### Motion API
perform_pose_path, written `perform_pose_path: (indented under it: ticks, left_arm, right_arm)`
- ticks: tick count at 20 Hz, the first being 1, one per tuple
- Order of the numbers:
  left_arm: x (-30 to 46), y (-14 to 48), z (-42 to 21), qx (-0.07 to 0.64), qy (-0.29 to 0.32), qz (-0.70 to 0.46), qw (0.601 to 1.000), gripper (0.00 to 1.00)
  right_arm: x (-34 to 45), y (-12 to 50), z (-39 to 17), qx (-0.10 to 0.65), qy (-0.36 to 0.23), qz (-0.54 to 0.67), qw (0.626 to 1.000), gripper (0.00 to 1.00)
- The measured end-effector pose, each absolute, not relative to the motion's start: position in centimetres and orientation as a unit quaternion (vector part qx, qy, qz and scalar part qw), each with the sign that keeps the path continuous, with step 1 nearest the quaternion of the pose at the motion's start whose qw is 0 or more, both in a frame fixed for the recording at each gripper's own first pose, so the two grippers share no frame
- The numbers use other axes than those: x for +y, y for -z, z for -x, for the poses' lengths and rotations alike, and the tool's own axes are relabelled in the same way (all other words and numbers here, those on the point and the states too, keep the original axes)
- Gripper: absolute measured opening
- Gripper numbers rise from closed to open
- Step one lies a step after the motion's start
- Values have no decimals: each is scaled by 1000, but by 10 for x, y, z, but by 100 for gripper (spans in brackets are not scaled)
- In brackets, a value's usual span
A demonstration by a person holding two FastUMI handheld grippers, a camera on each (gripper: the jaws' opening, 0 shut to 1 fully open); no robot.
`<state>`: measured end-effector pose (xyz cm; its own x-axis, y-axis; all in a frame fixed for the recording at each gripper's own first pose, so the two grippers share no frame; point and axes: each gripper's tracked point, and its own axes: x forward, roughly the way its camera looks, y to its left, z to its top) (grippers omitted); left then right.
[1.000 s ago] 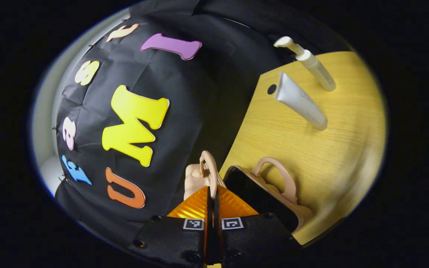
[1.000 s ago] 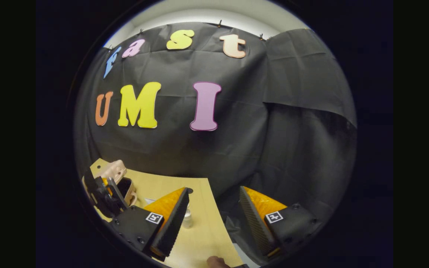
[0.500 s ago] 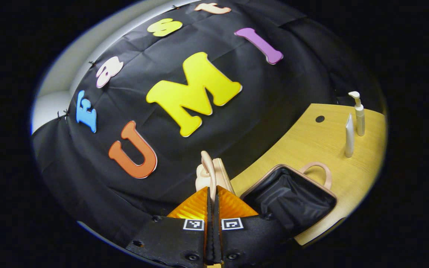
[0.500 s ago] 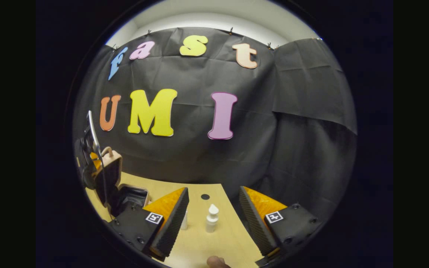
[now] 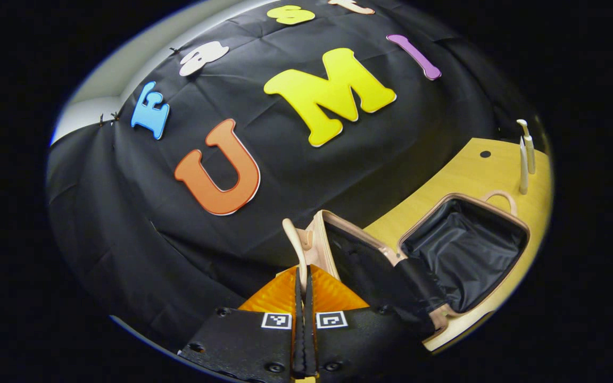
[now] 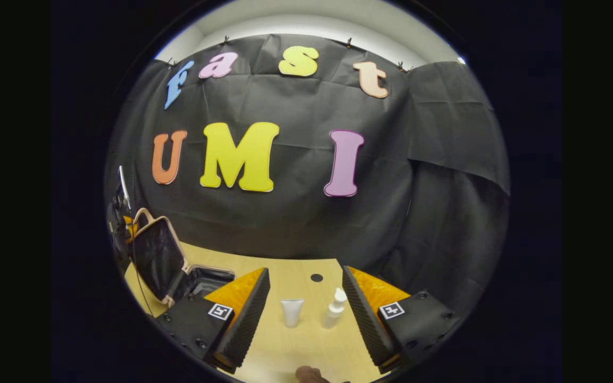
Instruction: First open the suitcase, pack the skin care products into it, and then close the suitcase.
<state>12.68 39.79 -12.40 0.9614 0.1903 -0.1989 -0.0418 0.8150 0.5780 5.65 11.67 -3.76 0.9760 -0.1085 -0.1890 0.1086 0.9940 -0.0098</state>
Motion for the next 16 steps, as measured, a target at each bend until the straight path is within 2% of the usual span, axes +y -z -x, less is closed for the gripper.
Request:
perform_pose_path:
  ticks: [6, 13, 16]
  left_arm:
    - [479, 201, -136, 201, -71, -247, 945, 2]
    - [504, 296, -135, 288, -35, -166, 942, 3]
    - [508, 319, -135, 298, -18, -139, 944, 5]
  right_arm:
    - [129, 45, -56, 111, 51, 15, 992, 81]
    - [142, 68, -49, 145, 46, 22, 988, 81]
    - [147, 76, -44, 157, 41, 26, 986, 81]
